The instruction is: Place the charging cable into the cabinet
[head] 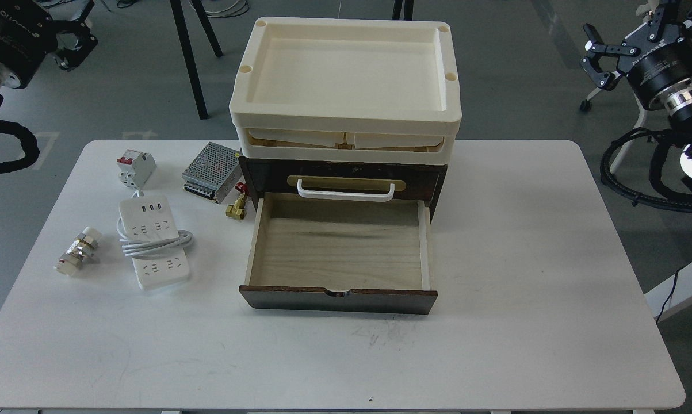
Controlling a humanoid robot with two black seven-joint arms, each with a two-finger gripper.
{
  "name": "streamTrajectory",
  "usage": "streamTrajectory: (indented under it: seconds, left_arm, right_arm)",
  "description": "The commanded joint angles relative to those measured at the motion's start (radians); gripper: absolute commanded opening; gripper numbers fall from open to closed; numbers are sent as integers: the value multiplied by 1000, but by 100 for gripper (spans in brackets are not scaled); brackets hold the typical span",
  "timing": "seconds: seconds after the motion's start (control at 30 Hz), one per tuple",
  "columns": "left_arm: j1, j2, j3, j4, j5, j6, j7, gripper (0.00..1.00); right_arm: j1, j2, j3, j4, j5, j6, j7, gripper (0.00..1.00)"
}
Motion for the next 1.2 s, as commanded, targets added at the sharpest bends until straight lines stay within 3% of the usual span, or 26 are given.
streamTrajectory:
  seconds: [0.0, 0.13, 0.27, 0.37, 0.5, 0.57, 0.7, 0.77, 0.93, 1.1, 1.17]
  left_arm:
    - [13, -26, 2, 14, -3, 0, -83, 100]
    - [27, -32, -10, 29, -31, 0, -129, 100]
    - [90, -46, -26, 207, -147, 0, -285, 100]
    - [96, -102, -34, 264, -190, 0, -285, 100]
    - [136, -101, -67, 226, -200, 0, -285, 100]
    - [194, -46, -159, 65, -209, 0, -285, 100]
    - [422, 197, -297, -497, -197, 0, -285, 100]
    - [488, 285, -351, -657, -157, 0, -285, 100]
    - [548, 437, -403, -791, 168, 0, -285, 100]
    - [548, 558, -383, -989, 889, 0, -285, 100]
    - [565, 607, -307, -1052, 1256, 97, -285, 99]
  right_arm:
    - [-22, -4, 41, 3, 1, 0, 0, 100]
    - [-53, -4, 76, 4, 1, 0, 0, 100]
    - [-62, -5, 97, 7, 3, 0, 0, 100]
    - [-60, -5, 97, 11, 3, 0, 0, 100]
    - [-62, -5, 97, 11, 3, 0, 0, 100]
    - [-68, -7, 104, 17, 8, 0, 1, 100]
    - [-116, -24, 178, 49, 11, 0, 3, 100]
    - [-143, -32, 217, 53, 11, 0, 3, 100]
    - [-186, -33, 245, 57, 11, 0, 3, 100]
    - [-226, -56, 252, 76, 11, 0, 3, 100]
    - [-238, -59, 258, 84, 11, 0, 3, 100]
